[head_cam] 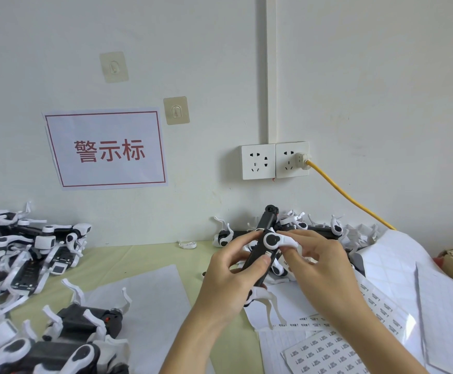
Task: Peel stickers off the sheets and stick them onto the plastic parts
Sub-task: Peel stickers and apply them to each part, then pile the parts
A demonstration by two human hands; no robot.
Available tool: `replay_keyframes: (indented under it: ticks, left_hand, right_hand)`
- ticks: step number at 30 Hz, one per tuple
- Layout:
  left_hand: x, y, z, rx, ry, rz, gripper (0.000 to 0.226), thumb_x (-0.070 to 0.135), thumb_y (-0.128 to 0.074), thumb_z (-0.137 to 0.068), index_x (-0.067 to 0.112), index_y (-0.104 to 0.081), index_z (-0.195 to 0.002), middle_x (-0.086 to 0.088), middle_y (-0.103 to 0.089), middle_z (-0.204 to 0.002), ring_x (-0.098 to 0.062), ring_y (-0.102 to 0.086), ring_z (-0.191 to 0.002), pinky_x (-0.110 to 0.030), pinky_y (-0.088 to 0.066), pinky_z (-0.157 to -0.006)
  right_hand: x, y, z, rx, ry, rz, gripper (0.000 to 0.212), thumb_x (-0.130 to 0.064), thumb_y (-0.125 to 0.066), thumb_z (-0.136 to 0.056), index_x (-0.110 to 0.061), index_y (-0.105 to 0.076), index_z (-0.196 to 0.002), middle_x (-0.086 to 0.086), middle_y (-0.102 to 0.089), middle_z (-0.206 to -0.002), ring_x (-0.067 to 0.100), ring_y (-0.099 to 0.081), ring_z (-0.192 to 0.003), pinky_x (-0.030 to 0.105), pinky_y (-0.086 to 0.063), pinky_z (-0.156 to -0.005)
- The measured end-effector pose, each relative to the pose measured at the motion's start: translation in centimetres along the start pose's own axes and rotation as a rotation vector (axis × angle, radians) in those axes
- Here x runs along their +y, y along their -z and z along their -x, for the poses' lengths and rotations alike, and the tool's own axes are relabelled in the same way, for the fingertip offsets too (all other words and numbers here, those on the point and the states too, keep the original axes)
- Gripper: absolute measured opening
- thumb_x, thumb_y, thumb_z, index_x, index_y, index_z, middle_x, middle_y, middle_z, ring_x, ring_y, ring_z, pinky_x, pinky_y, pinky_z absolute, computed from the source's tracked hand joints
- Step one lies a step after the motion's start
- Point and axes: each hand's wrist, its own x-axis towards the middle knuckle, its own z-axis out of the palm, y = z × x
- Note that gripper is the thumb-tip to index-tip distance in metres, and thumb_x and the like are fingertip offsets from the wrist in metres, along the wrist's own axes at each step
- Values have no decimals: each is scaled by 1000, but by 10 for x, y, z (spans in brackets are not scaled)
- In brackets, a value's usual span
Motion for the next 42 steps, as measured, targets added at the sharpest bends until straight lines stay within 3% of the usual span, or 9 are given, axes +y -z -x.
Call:
replay_keyframes:
  ticks: [4, 11, 16, 19, 22, 26, 32, 35, 42]
  left_hand:
    - [0, 1, 1, -15, 14, 4, 39, 24, -65, -77, 45, -71, -110, -6, -74, -98, -32, -71, -88, -53, -57, -89]
    - [4, 1, 2, 6, 20, -3, 31, 29, -72, -80, 44, -72, -108, -4, -75, -96, -20, -71, -79, -35, -59, -76]
    - [9, 8, 6, -75, 57, 17, 39, 7, -69, -91, 40, -74, -112, -9, -73, -101, -22, -65, -68, -24, -52, -63]
    - [11, 7, 7, -127, 51, 0, 40, 15, -72, -82, 41, -75, -111, -7, -73, -96, -23, -63, -67, -25, -53, -62]
    - [9, 8, 6, -100, 42, -1, 38, 24, -68, -76, 42, -75, -108, -8, -74, -95, -25, -68, -69, -24, -53, -63]
    - [3, 10, -1, 47, 23, 35, 29, 32, -62, -76, 37, -76, -100, -1, -76, -99, -21, -72, -89, -27, -51, -69]
    - [-3, 16, -8, 235, 107, 260, 33, 46, -67, -68, 25, -74, -94, -2, -71, -94, -18, -67, -83, -34, -50, -69]
    - [-3, 12, -7, 172, 158, 319, 51, 51, -79, -58, 23, -66, -98, -11, -62, -83, -27, -67, -76, -40, -53, -70]
    - [-1, 11, -9, 282, 32, 497, 51, 30, -74, -73, -4, -56, -107, -21, -52, -77, -27, -63, -59, -54, -47, -82]
  right_hand:
    - [0, 0, 0, 14, -6, 14, 34, -7, -59, -95, -33, -80, -93, -25, -69, -99, -8, -63, -93, 3, -42, -72]
    - [-7, 1, 2, -16, -3, 42, 33, -10, -58, -96, -35, -79, -99, -18, -71, -104, -3, -63, -97, 11, -46, -76]
    - [-9, 9, 4, -196, -159, -161, 28, -40, -56, -83, -37, -68, -108, -7, -71, -105, 12, -67, -95, 43, -56, -85]
    - [-7, 6, 4, -265, -204, -150, 26, -54, -58, -89, -48, -63, -114, -18, -68, -107, 1, -67, -93, 34, -57, -82]
    - [-7, 2, 3, -217, -171, -138, 19, -44, -52, -97, -47, -65, -111, -24, -68, -97, -4, -64, -82, 29, -58, -76]
    - [-6, -1, 3, -136, -150, -212, 23, -41, -48, -99, -42, -68, -111, -28, -66, -86, -10, -60, -75, 24, -57, -69]
    - [-2, -5, 2, -36, -126, -309, 34, -57, -40, -90, -46, -63, -112, -30, -58, -78, -5, -54, -68, 32, -62, -76]
    - [2, -11, 4, -37, -132, -355, 37, -60, -38, -90, -45, -57, -118, -26, -60, -92, 0, -56, -75, 38, -61, -82]
    - [5, -12, 3, -130, -190, -583, 26, -50, -55, -88, -40, -56, -112, -1, -58, -111, 20, -63, -98, 48, -59, -87]
